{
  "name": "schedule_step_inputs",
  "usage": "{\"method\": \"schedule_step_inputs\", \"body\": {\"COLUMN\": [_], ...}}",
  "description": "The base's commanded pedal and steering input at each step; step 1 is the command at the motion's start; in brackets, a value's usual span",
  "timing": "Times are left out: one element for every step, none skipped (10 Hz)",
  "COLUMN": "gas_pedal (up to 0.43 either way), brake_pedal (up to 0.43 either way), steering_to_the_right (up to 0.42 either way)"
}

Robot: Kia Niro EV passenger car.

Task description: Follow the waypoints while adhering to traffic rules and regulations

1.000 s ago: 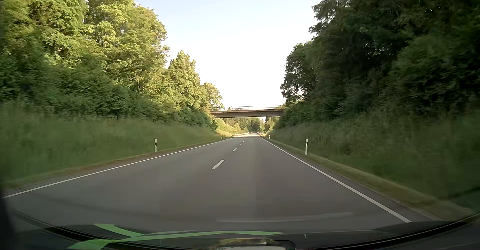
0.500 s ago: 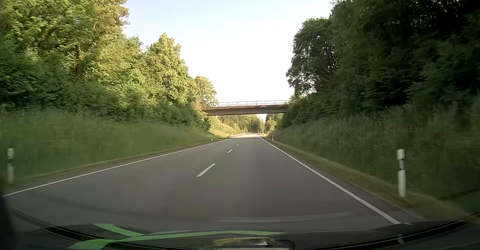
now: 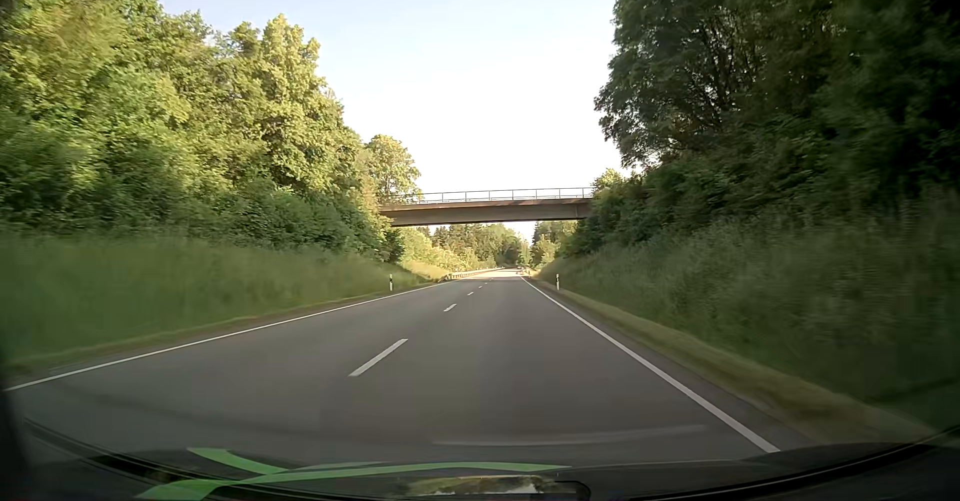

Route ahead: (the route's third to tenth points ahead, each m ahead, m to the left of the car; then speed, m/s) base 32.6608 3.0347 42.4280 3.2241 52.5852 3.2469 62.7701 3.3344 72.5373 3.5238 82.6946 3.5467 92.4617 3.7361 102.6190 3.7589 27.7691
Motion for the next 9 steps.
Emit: {"method": "schedule_step_inputs", "body": {"gas_pedal": [0.287, 0.287, 0.287, 0.287, 0.287, 0.287, 0.287, 0.287, 0.287], "brake_pedal": [0.000, 0.000, 0.000, 0.000, 0.000, 0.000, 0.000, 0.000, 0.000], "steering_to_the_right": [-0.002, -0.002, -0.002, -0.002, -0.002, -0.002, -0.002, -0.002, -0.002]}}
